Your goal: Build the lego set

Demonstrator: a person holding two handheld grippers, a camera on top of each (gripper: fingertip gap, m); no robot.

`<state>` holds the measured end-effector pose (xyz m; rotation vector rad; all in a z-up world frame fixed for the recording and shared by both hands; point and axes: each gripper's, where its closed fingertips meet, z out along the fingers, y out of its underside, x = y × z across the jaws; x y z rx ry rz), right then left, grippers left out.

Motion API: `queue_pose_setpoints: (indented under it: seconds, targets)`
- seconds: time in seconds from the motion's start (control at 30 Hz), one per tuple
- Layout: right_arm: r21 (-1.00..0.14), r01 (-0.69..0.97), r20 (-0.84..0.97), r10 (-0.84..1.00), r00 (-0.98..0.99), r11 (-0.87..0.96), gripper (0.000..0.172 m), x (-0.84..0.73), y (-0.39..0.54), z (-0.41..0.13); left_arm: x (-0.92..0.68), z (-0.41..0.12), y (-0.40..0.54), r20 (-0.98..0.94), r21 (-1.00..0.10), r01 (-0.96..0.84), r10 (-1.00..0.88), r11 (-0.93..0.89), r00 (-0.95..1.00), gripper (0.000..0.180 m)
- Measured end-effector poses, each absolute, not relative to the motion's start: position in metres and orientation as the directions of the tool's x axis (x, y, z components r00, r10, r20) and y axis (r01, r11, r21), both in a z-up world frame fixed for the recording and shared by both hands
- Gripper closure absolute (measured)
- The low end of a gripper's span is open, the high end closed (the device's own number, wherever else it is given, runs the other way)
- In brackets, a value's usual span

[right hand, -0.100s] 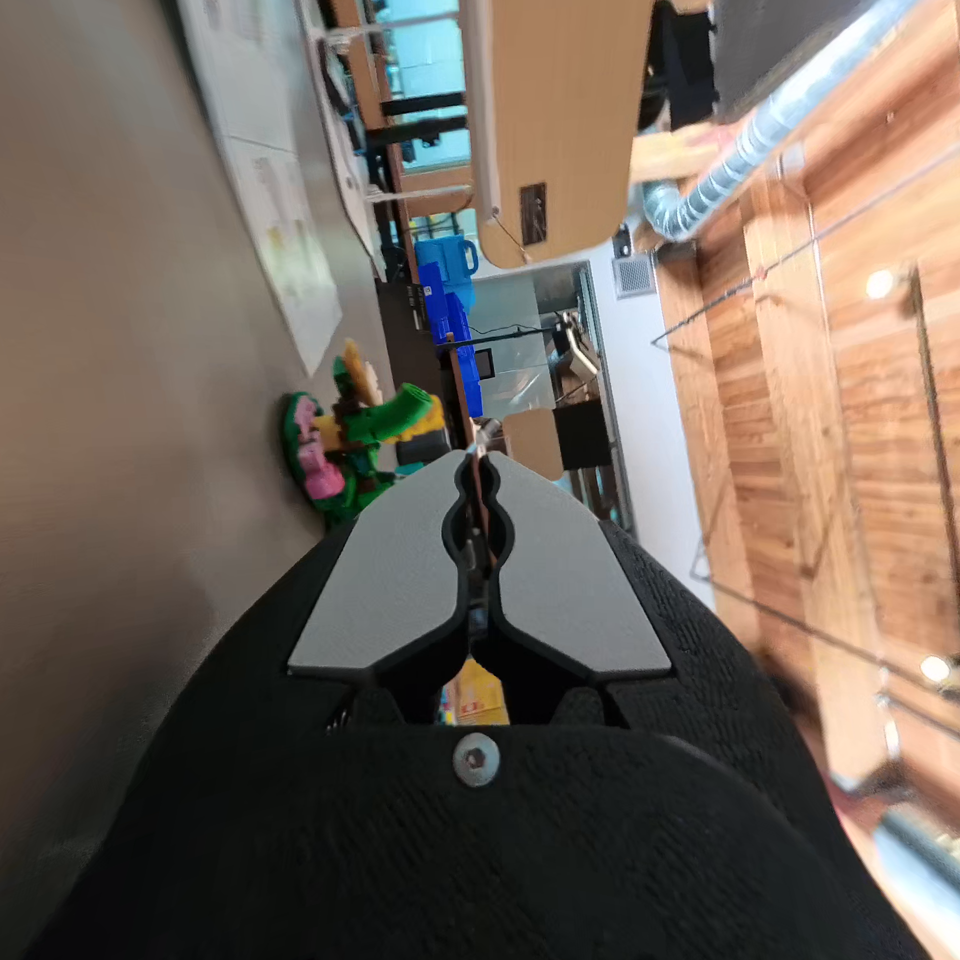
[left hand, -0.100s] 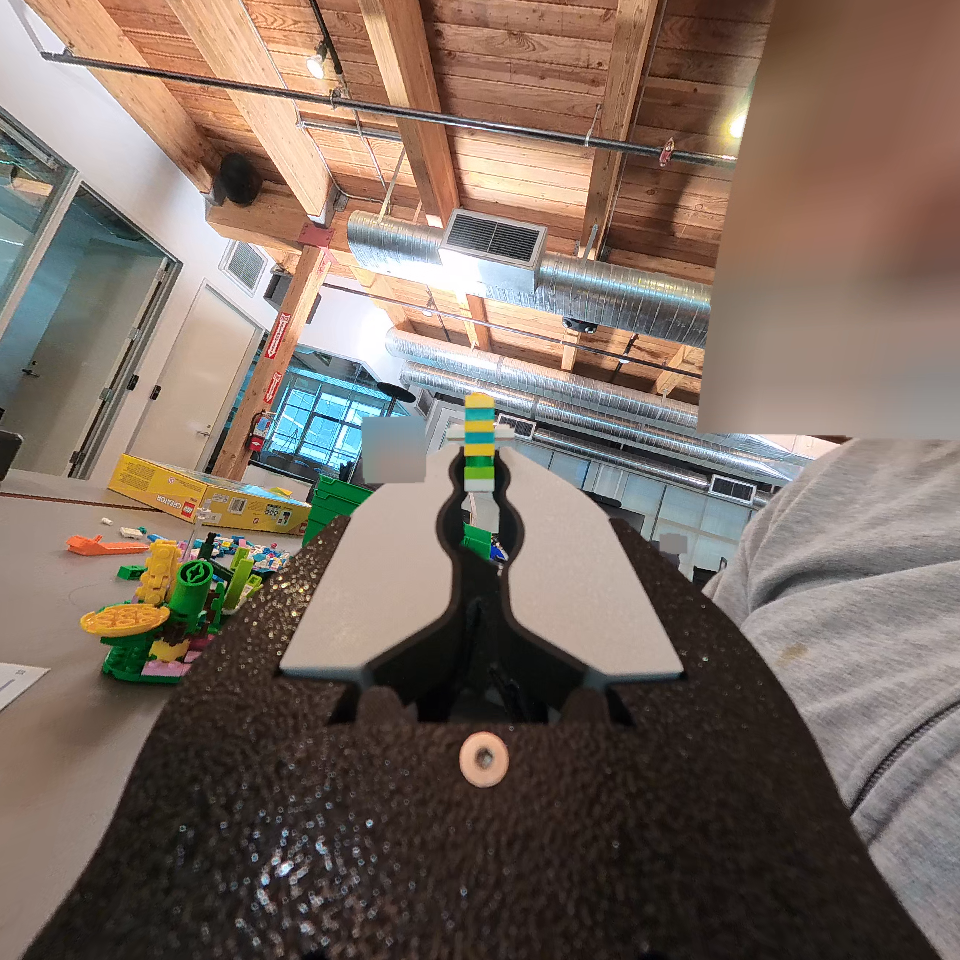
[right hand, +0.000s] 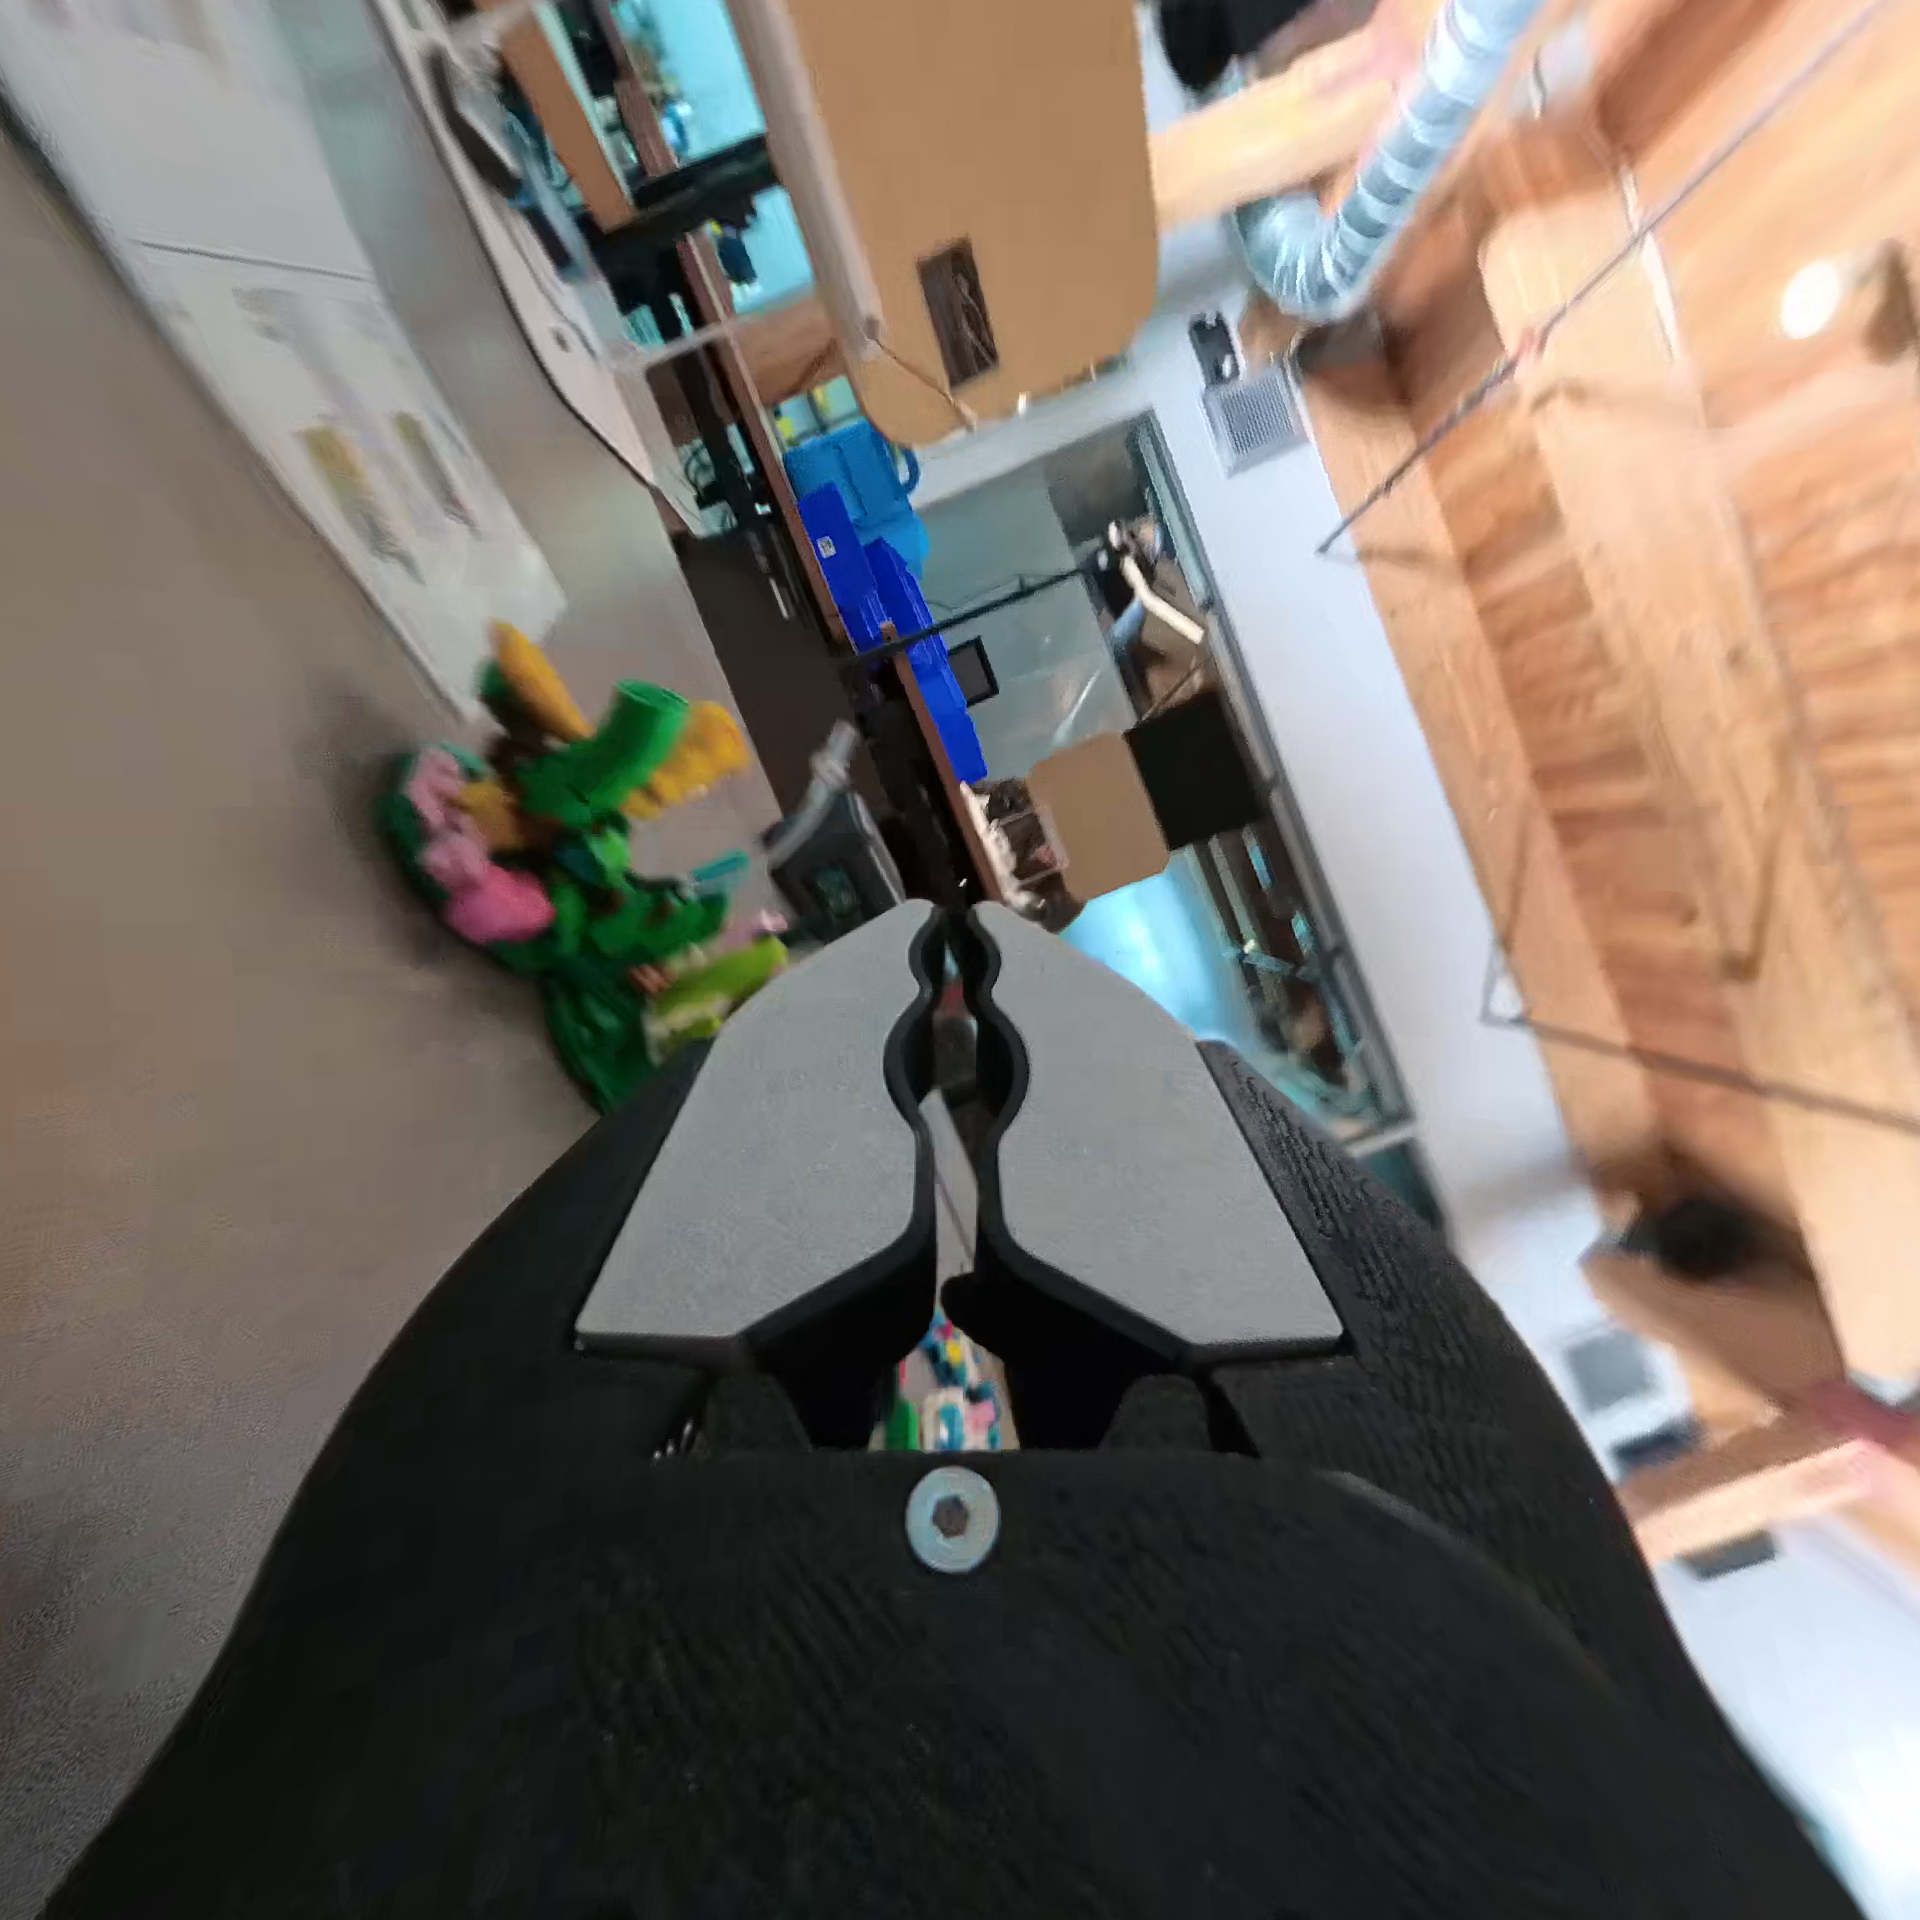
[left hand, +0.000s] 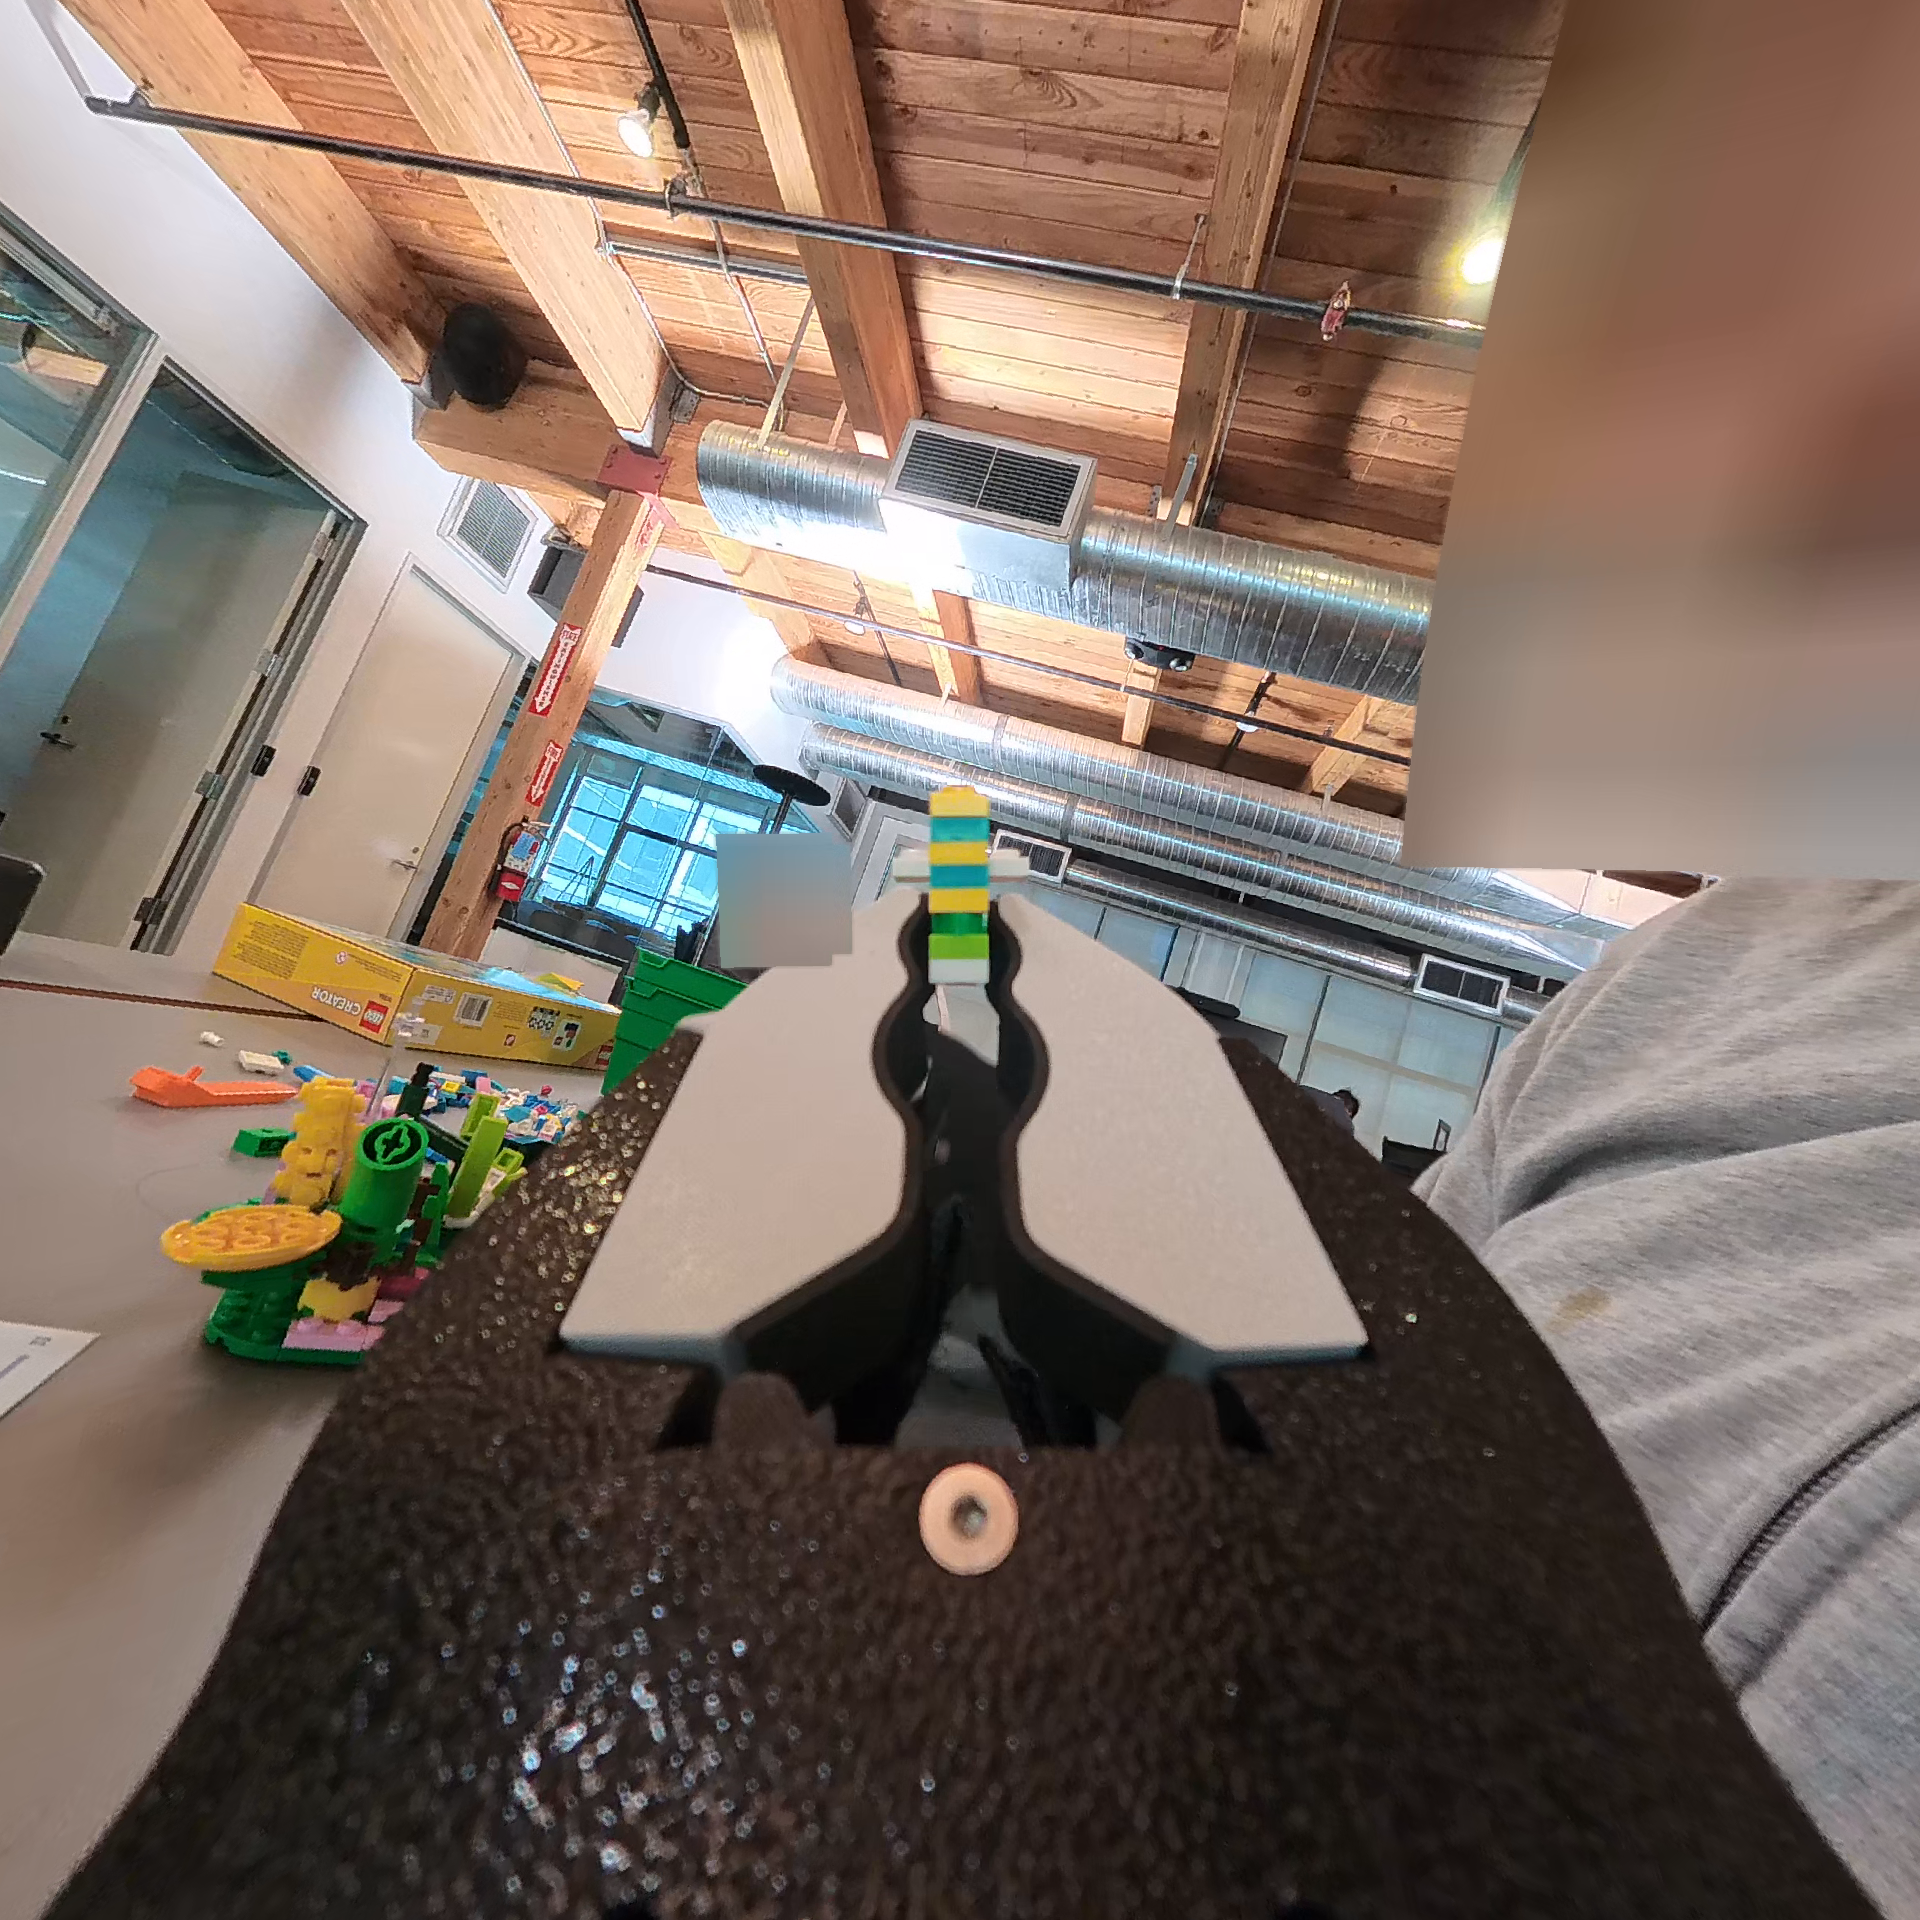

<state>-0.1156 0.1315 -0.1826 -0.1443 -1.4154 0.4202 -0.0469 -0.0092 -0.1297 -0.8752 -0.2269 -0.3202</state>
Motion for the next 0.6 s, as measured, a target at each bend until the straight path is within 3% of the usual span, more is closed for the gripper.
queue_pose_setpoints:
  seconds: [0.1,0.23,0.3,0.37,0.5,0.6]
  targets:
    - [-0.416,-0.063,0.910,0.415,-0.025,0.907,0.171,-0.114,0.192,-0.179,-0.047,-0.130,-0.009,0.324,-0.715,0.365,-0.181,0.596,0.929,0.173]
    - [-0.345,0.131,0.863,0.369,-0.346,0.929,0.169,-0.103,0.273,-0.185,-0.046,-0.131,-0.006,0.321,-0.724,0.367,-0.186,0.585,0.929,0.173]
    - [-0.198,0.321,0.681,0.365,-0.634,0.926,0.161,-0.087,0.318,-0.211,-0.046,-0.131,-0.005,0.324,-0.725,0.373,-0.192,0.579,0.926,0.172]
    - [-0.001,0.396,0.469,0.351,-0.811,0.918,0.156,-0.066,0.360,-0.229,-0.046,-0.131,-0.005,0.323,-0.727,0.372,-0.191,0.577,0.927,0.173]
    - [0.241,0.366,0.158,0.336,-0.929,0.899,0.157,-0.039,0.405,-0.248,-0.043,-0.132,-0.003,0.308,-0.742,0.356,-0.182,0.568,0.934,0.173]
    - [0.345,0.316,0.075,0.309,-0.948,0.884,0.155,-0.038,0.423,-0.257,-0.041,-0.132,-0.001,0.299,-0.754,0.345,-0.176,0.559,0.938,0.172]
